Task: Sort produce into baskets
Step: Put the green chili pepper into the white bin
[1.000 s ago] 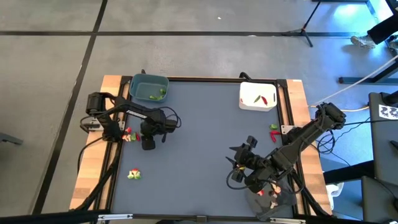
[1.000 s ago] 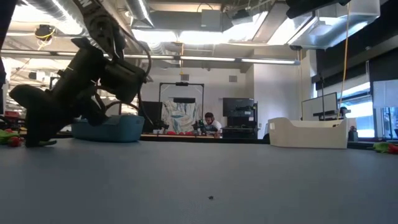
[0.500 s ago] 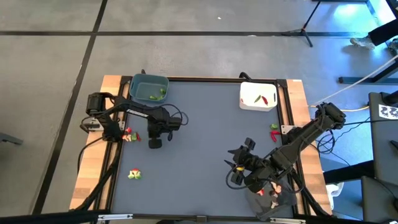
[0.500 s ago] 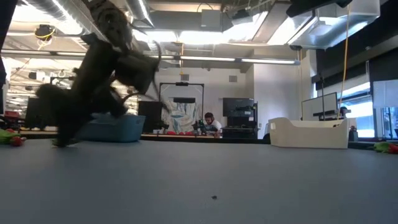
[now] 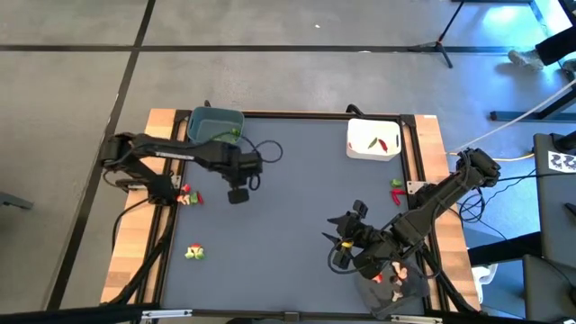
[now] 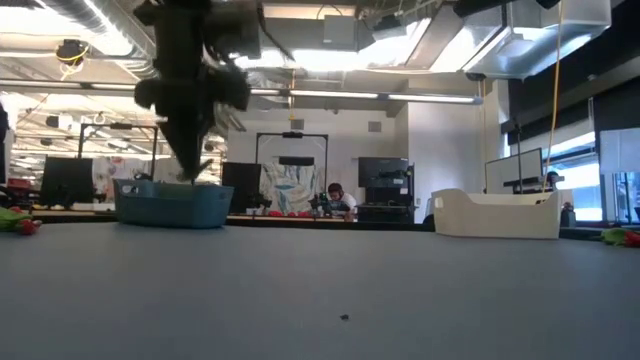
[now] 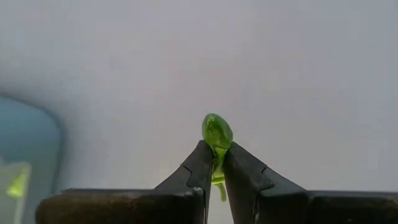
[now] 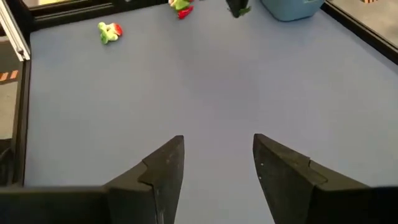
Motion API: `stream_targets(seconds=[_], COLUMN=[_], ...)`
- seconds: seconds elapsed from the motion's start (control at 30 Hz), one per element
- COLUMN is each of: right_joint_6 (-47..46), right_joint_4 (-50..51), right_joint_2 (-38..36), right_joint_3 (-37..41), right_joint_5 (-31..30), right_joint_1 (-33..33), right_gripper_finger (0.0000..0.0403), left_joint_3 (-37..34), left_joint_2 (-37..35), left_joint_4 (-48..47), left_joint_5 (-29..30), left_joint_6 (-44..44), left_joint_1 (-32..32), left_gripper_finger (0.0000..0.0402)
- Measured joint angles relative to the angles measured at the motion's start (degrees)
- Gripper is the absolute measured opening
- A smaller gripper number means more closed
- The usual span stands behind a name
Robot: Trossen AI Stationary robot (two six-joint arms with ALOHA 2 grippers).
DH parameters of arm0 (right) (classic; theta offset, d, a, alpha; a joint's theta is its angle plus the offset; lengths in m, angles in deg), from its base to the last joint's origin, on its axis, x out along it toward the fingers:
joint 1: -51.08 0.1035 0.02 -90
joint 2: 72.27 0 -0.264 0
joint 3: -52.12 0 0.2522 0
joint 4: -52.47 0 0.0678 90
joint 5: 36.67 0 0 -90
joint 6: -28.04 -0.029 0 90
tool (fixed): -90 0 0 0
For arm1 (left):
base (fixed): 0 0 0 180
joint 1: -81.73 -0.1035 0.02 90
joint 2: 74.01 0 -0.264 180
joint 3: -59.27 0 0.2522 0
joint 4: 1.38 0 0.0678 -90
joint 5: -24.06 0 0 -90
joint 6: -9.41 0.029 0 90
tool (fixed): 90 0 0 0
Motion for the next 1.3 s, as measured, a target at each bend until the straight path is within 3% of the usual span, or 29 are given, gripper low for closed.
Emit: stream_targets(seconds=[0.3,0.83,1.07,1.3], right_joint_6=[0.0,1.7,1.7,1.8], right_joint_4=[-0.9,-1.1,-1.0,-0.9], right_joint_2=[0.2,2.6,2.6,2.6], right_joint_3=[0.0,-0.1,0.0,0.0], right_joint_5=[-0.1,0.0,0.0,0.0], right_joint_1=[-1.3,-1.2,-1.2,-1.2], right_gripper_finger=[0.0193,0.0193,0.0193,0.0193], left_joint_3=[0.0,0.0,0.0,0.0], left_joint_2=[-8.8,-8.2,-7.4,-5.9], left_joint_4=[0.2,2.9,3.1,3.2], left_joint_5=[7.3,7.5,7.2,3.3], left_joint_6=[-1.0,1.3,1.9,2.6], left_joint_1=[-9.6,-34.5,-39.8,-42.1], left_gripper_finger=[0.0031,0.0031,0.0031,0.0031])
